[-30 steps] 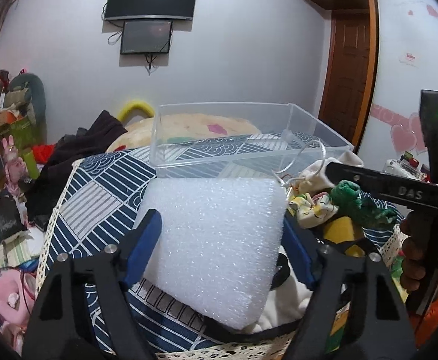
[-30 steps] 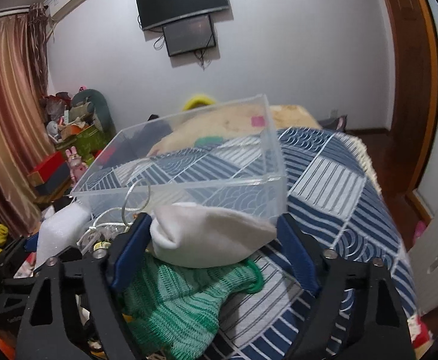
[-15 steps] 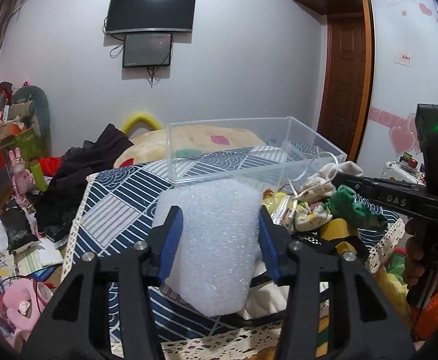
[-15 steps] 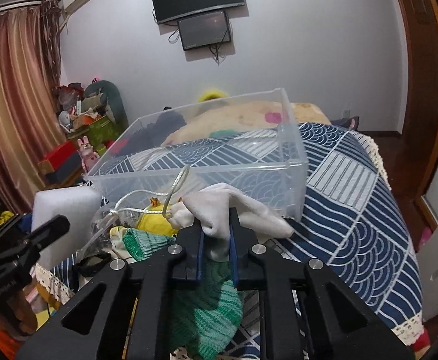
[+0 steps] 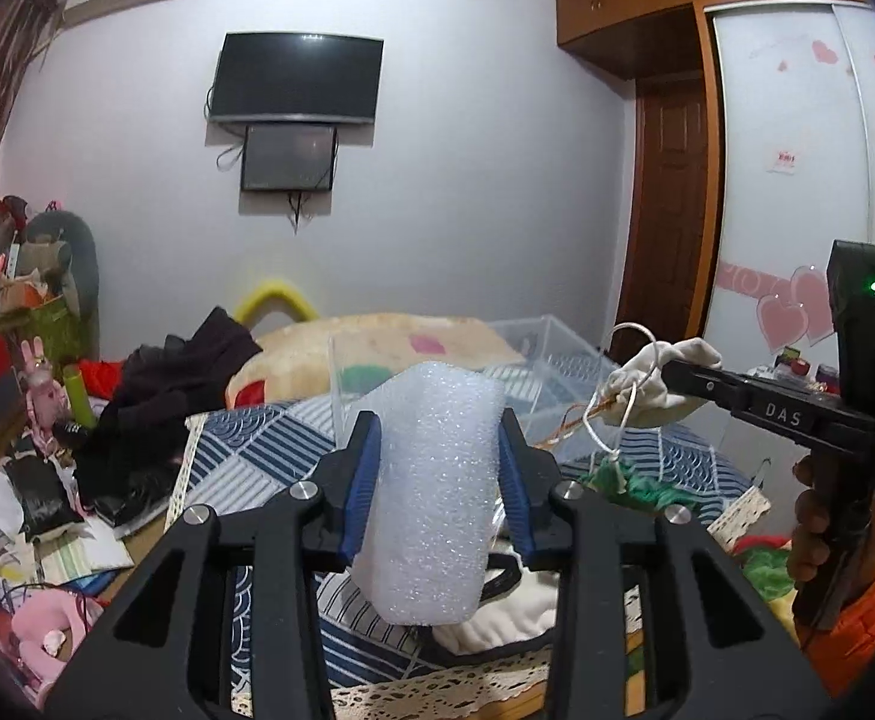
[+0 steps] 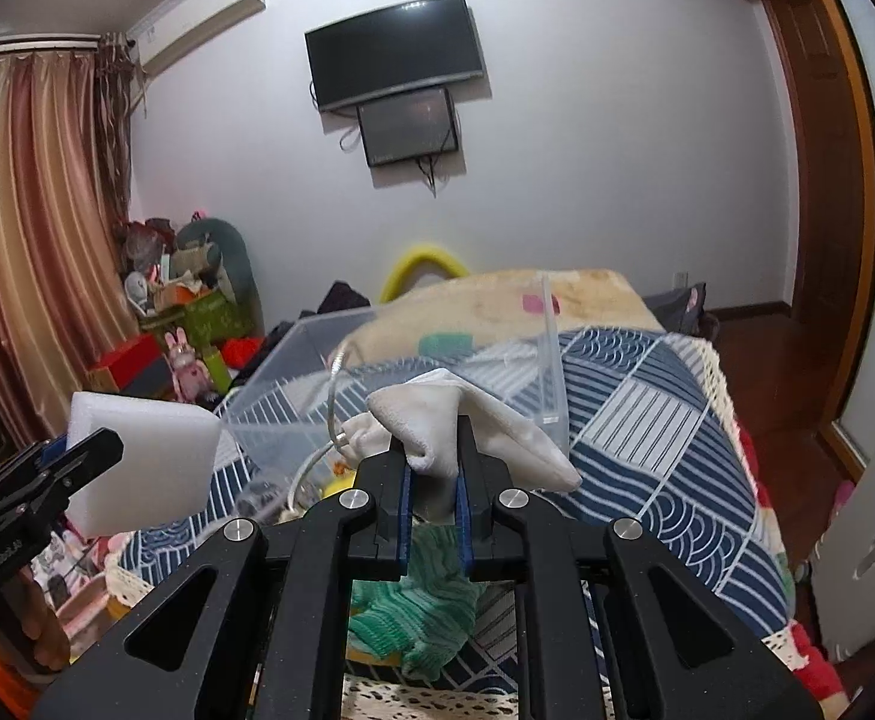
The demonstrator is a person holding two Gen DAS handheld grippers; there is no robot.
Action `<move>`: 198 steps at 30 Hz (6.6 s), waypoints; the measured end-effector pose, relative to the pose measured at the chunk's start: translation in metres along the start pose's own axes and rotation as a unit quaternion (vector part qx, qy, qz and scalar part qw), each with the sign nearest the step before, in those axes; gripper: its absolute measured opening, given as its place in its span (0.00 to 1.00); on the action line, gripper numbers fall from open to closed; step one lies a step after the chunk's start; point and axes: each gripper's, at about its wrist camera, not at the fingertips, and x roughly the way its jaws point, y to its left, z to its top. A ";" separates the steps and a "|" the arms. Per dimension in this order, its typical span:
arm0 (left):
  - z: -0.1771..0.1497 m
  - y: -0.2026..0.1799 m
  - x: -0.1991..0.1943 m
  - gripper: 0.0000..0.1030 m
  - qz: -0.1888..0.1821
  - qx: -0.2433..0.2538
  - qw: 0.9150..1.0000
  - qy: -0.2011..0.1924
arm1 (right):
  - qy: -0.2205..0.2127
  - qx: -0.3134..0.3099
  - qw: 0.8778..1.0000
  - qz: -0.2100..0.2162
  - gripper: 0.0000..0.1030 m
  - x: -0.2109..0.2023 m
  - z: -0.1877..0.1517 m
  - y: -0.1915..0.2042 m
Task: Organize soft objects
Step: 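Grasp white foam block with left tool while right tool grasps beige cloth, then lower foam block into clear box with left tool while right tool drops beige cloth, then grasp bagged grey sock with left tool while right tool grasps green knitted cloth, then place bagged sock in box with left tool while right tool drops green cloth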
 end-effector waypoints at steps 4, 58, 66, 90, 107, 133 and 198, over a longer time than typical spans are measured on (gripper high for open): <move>0.010 -0.002 0.000 0.36 -0.005 0.003 1.000 -0.016 | -0.016 0.001 1.000 0.002 0.10 -0.007 0.008 0.000; 0.019 -0.004 0.181 0.76 -0.026 -0.017 0.990 0.135 | 0.074 -0.053 0.995 -0.030 0.55 0.091 0.026 -0.005; 0.036 0.005 0.142 0.96 -0.015 -0.020 0.995 0.092 | 0.037 -0.056 0.997 -0.040 0.61 0.059 0.036 -0.008; -0.033 0.007 0.124 0.99 -0.008 -0.042 0.986 0.159 | 0.063 -0.072 0.995 -0.027 0.74 0.041 -0.016 0.014; -0.061 0.035 0.133 0.84 -0.012 -0.095 0.978 0.184 | 0.127 -0.016 0.992 0.001 0.55 0.054 -0.044 -0.012; -0.039 -0.004 0.084 0.29 -0.046 -0.019 0.991 0.125 | 0.077 -0.032 0.997 0.000 0.08 0.028 -0.028 -0.004; 0.012 0.020 0.151 0.65 -0.022 -0.026 0.994 0.104 | 0.066 -0.082 0.994 -0.035 0.46 0.093 0.026 0.006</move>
